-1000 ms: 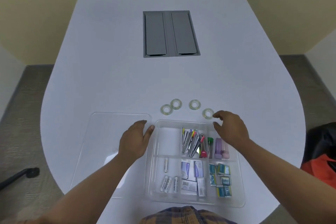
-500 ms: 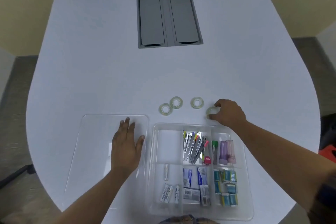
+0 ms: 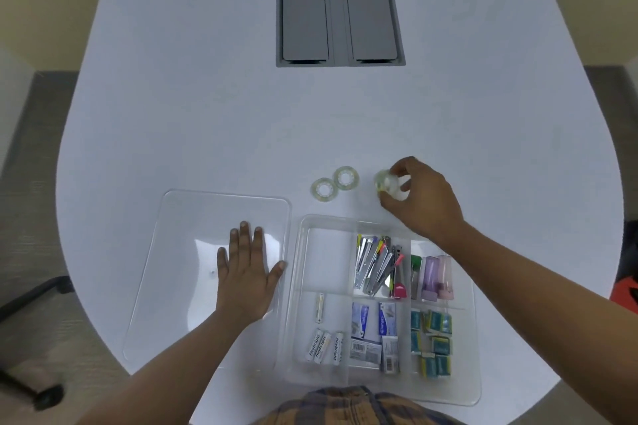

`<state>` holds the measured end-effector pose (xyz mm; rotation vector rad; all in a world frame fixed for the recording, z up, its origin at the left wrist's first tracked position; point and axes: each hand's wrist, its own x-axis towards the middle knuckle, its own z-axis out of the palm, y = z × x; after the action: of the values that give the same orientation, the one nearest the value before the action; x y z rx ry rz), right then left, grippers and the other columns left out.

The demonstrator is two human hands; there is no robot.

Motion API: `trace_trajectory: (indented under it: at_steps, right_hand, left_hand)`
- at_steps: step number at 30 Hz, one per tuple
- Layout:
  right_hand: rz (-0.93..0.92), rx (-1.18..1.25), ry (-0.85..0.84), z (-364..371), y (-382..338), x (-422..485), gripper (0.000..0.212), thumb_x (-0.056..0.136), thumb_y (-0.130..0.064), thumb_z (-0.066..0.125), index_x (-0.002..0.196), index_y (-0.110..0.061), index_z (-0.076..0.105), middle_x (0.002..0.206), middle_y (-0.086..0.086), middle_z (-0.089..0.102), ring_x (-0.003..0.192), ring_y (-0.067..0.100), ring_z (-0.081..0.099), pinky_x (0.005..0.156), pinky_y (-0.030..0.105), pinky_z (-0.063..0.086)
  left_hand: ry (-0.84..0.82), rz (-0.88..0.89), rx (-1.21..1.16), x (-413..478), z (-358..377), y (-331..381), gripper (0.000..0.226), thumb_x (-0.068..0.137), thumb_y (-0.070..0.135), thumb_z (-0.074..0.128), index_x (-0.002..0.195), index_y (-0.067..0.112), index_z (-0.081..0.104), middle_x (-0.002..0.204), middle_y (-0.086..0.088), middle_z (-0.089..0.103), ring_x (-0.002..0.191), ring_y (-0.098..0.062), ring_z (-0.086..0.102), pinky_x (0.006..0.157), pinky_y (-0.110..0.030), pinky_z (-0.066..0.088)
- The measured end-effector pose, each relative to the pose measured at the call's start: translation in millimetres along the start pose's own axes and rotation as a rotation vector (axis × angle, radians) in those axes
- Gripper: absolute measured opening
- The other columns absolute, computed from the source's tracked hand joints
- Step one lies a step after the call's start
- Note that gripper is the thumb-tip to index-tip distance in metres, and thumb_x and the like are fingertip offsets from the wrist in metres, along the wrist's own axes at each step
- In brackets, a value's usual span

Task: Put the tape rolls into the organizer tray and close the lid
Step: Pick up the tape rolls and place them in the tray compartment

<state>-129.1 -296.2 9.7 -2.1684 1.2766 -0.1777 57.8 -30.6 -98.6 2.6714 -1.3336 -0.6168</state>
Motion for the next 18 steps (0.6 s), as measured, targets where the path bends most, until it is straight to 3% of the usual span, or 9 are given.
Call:
trace_trajectory:
  at_steps: [5, 12, 18]
  right_hand:
    - [-0.261, -0.054, -0.134, 20, -34, -48, 0.028, 0.071, -0.036, 0.071, 0.097, -0.027, 0.064, 0.111, -0.008, 0.063, 0.098, 0.015, 0.057, 0.078, 0.031, 0.049]
    - [-0.403, -0.284, -0.363, 58, -37, -71, 0.022, 0.085, -0.032, 0.063, 0.103, -0.021, 0.071, 0.132, -0.004, 0.055, 0.119, 0.02, 0.048, 0.094, 0.035, 0.041]
    - [-0.445, -0.439, -0.363, 71, -37, -71, 0.02, 0.085, -0.029, 0.064, 0.102, -0.022, 0.071, 0.1, 0.0, 0.059, 0.097, 0.024, 0.051, 0.08, 0.036, 0.039]
  left_hand:
    - [-0.008, 0.007, -0.004, 1, 0, -1, 0.083, 0.086, 0.069, 0.008, 0.153, 0.019, -0.002, 0.161, -0.005, -0.013, 0.145, -0.018, -0.02, 0.118, -0.048, -0.003]
    - [0.0, 0.018, -0.002, 2, 4, -5, 0.081, 0.089, 0.067, 0.012, 0.153, 0.019, -0.002, 0.161, -0.006, -0.011, 0.146, -0.02, -0.018, 0.117, -0.049, -0.002]
    - [0.0, 0.016, -0.014, 2, 6, -5, 0.081, 0.089, 0.067, 0.012, 0.153, 0.02, -0.002, 0.161, -0.004, -0.012, 0.146, -0.02, -0.017, 0.117, -0.048, -0.003]
